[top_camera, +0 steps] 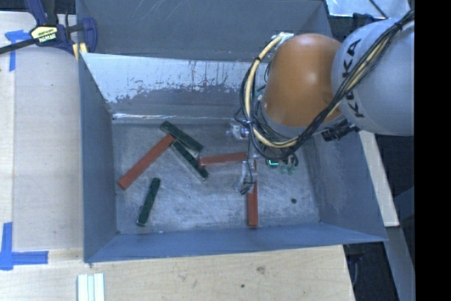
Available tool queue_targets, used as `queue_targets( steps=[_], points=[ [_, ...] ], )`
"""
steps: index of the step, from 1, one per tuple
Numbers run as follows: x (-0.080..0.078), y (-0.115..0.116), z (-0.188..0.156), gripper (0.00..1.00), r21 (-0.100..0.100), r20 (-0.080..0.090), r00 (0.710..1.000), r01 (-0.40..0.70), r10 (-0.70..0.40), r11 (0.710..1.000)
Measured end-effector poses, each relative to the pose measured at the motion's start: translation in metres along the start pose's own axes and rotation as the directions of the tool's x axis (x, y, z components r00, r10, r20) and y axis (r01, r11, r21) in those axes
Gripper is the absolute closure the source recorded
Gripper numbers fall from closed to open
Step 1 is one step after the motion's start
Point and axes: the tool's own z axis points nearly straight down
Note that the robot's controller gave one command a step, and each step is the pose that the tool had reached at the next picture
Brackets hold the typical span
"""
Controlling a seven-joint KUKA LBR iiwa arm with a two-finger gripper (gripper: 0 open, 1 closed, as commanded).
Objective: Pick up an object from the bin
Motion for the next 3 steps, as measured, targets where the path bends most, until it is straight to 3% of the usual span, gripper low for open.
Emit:
queue_targets(
  steps=[1,2,3],
  points=[
    [-0.008,0.0414,0.0754,0.0,-0.001,0.0,0.93,-0.368,0.368,0.93],
    [-0.0101,0.0397,0.0725,1.0,-0.003,0.006,0.929,-0.369,0.369,0.929],
    [-0.0096,0.0397,0.073,0.0,-0.002,0.005,0.929,-0.369,0.369,0.929]
  ],
)
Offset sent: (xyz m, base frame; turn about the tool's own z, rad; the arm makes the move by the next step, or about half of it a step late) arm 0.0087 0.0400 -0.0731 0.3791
